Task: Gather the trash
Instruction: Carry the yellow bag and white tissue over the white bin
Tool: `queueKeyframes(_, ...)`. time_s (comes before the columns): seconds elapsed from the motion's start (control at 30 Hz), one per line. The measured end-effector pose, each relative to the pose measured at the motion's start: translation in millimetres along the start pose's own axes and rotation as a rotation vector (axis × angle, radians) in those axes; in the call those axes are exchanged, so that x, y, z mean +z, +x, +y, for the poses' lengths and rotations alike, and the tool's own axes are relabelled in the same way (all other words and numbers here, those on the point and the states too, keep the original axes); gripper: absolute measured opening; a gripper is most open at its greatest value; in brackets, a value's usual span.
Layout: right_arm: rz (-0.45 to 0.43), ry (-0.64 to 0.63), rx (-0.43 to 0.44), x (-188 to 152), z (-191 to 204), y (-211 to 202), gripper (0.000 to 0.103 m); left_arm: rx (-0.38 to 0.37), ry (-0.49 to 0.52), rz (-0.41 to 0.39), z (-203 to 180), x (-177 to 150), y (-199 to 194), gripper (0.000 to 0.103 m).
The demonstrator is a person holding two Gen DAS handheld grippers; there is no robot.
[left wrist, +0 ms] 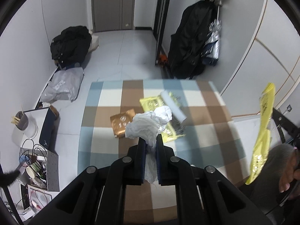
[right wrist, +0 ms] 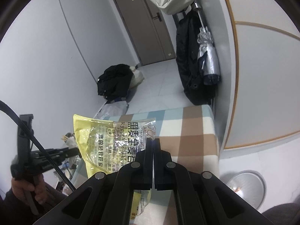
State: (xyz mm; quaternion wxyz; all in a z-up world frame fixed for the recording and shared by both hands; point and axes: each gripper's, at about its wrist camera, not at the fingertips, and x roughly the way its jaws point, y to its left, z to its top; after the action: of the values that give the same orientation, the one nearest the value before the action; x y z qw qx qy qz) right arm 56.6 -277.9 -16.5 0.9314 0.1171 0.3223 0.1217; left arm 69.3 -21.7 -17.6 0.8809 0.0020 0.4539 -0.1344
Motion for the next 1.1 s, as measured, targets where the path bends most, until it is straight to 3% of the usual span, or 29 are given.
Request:
queueKeyframes(0.33, -0.085, 0.004, -0.022, 19, -12, -42, 0.000, -0.078, 0.056, -0.098, -41, 16, -42, 0.005)
queueKeyframes(0.6, -0.172, 0.037, -0.078, 44, -50, -88, 0.000, -0.164, 0.132, -0.136, -90, 34, -57, 0.005)
queueKeyframes(0.9, -0.242, 0.120, -0.203, 49, -117, -137, 0.000, -0.272, 0.230, -0.107, -156, 50, -46, 0.005)
queueKeyframes(1.1, -0.241, 0.222, -0.298, 36, -175, -153, 0.000, -0.333, 0.291, -0.051, -202, 52, -23, 0.005)
